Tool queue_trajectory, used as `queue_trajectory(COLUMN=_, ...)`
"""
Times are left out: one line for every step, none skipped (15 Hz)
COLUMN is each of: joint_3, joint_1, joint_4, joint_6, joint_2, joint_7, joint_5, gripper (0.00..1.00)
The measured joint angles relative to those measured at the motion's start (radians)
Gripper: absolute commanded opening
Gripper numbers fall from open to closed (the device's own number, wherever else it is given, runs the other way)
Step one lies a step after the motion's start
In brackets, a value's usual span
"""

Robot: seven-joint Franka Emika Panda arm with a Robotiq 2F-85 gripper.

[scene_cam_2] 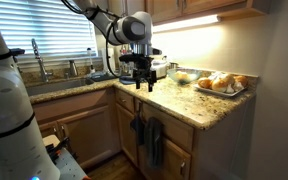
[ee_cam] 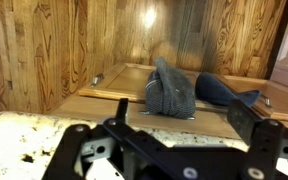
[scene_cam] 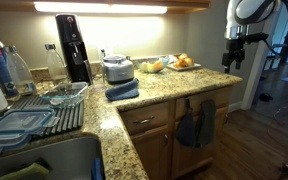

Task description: Take the left towel and put it on the countertop

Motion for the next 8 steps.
queue_trajectory(joint_3=0.007, joint_1=0.004, joint_4=-0.002, joint_6=0.037, joint_2=0.022, joint_7=0.005, joint_5=0.006, gripper=1.0)
queue_trajectory(joint_3=0.01, joint_1=0.01, joint_4=-0.004, joint_6=0.071, joint_2=0.045, joint_7=0.011, joint_5=0.008, gripper=1.0)
queue_trajectory(joint_3=0.013, joint_1=0.016, joint_4=-0.006, joint_6=0.099, joint_2=0.067, joint_7=0.019, joint_5=0.008, gripper=1.0)
queue_trajectory(joint_3=0.016, joint_1=0.019, joint_4=-0.006, joint_6=0.118, joint_2=0.088, joint_7=0.024, joint_5=0.008, gripper=1.0)
queue_trajectory(joint_3=0.018, joint_1=0.023, joint_4=-0.006, joint_6=0.131, joint_2=0.105, joint_7=0.027, joint_5=0.008, gripper=1.0)
queue_trajectory(joint_3=0.019, joint_1=0.024, joint_4=-0.006, joint_6=0.138, joint_2=0.116, joint_7=0.029, joint_5=0.008, gripper=1.0)
queue_trajectory(joint_3=0.019, joint_1=0.024, joint_4=-0.006, joint_6=0.14, joint_2=0.12, joint_7=0.03, joint_5=0.008, gripper=1.0)
queue_trajectory(joint_3=0.019, joint_1=0.024, joint_4=-0.005, joint_6=0.14, joint_2=0.12, joint_7=0.03, joint_5=0.008, gripper=1.0)
